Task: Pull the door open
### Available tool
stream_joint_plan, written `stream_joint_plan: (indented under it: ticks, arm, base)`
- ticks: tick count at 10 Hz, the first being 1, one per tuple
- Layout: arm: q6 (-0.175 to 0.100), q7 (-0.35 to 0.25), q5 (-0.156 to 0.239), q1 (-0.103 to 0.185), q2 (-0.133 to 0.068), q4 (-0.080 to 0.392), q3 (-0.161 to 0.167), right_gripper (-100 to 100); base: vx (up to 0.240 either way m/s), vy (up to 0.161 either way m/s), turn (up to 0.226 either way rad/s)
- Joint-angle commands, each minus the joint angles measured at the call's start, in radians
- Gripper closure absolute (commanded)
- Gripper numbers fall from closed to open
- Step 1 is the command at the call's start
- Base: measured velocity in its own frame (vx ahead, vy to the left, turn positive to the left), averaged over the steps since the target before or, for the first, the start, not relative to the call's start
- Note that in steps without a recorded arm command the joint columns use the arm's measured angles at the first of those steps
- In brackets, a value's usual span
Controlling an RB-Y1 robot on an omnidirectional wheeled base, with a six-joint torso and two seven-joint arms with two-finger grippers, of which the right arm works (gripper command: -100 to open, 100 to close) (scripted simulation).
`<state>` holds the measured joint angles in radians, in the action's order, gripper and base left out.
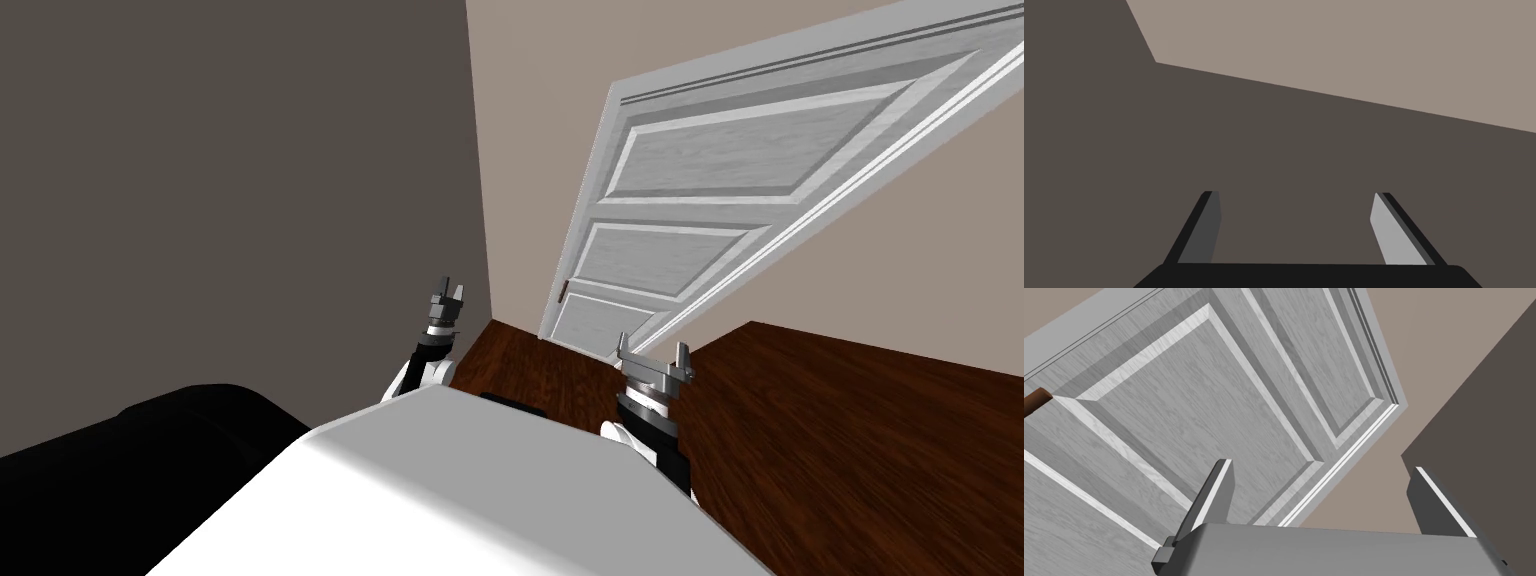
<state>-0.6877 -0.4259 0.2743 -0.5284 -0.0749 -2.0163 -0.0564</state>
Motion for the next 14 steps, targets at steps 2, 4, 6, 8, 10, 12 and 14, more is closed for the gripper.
stream_joint_plan:
  ticks: [2,4,6,8,10,12,14]
  arm:
    - [-0.025,-0.054,0.019,-0.007,-0.007,0.051,0.002,-100]
    - [-0.039,-0.096,0.036,-0.012,-0.012,0.088,0.003,-100]
    - [-0.054,-0.137,0.052,-0.018,-0.016,0.124,0.004,-100]
    - [-0.069,-0.179,0.069,-0.024,-0.021,0.161,0.005,-100]
    - [-0.084,-0.222,0.086,-0.030,-0.024,0.198,0.006,-100]
    - [-0.099,-0.264,0.103,-0.036,-0.028,0.236,0.006,-100]
    - [-0.114,-0.307,0.120,-0.041,-0.031,0.273,0.007,-100]
  base:
    - [0.107,0.007,0.101]
    - [0.102,0.008,0.127]
    - [0.099,0.000,0.101]
    - [0.113,0.003,0.125]
    - [0.102,-0.005,0.119]
    - [0.091,-0.007,0.129]
    - [0.094,-0.005,0.126]
